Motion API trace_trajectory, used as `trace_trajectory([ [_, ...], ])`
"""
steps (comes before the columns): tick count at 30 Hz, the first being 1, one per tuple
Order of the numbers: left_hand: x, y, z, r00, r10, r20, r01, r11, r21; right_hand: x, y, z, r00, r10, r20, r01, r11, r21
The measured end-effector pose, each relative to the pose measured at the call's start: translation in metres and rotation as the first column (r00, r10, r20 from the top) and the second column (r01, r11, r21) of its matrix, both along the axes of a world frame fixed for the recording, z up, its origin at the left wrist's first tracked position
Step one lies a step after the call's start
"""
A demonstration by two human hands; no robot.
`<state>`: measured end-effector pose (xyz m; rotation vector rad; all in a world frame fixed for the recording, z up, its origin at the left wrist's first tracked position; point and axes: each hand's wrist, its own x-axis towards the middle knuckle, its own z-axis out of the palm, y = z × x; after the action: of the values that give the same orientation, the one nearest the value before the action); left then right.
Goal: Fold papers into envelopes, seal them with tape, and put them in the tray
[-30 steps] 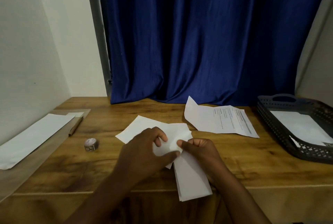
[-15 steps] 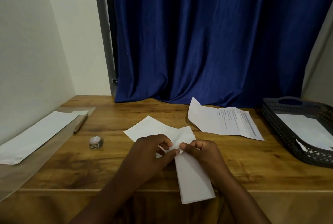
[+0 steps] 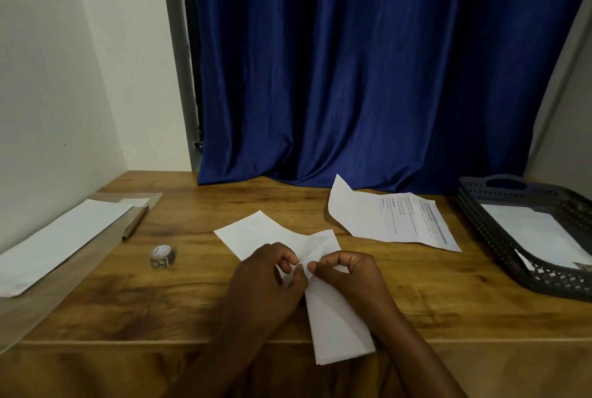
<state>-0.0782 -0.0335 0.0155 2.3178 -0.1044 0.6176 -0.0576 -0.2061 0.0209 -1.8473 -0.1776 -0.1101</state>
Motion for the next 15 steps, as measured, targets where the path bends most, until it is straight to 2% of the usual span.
trace_trajectory([
  [3,0.005,0.001,-0.003,1.000,0.009,0.010,-0.009,1.000,-0.026,0.003,-0.001,-0.005,1.000,-0.019,0.010,0.019,0.999,0.028],
  [6,0.006,0.004,-0.006,1.000,0.017,0.011,-0.016,0.996,-0.087,0.007,-0.003,-0.004,0.993,-0.115,-0.007,0.115,0.992,0.045],
  [10,0.004,0.007,-0.011,1.000,0.002,-0.002,-0.002,0.989,-0.151,0.000,-0.014,0.004,0.963,-0.212,-0.165,0.230,0.968,0.102],
  [13,0.003,0.006,-0.012,1.000,-0.004,-0.022,0.000,0.988,-0.153,-0.016,-0.034,0.011,0.966,-0.160,-0.205,0.192,0.970,0.149],
  [15,0.003,0.004,-0.011,1.000,-0.006,-0.023,0.003,0.991,-0.134,-0.028,-0.047,0.015,0.967,-0.164,-0.195,0.190,0.974,0.124],
])
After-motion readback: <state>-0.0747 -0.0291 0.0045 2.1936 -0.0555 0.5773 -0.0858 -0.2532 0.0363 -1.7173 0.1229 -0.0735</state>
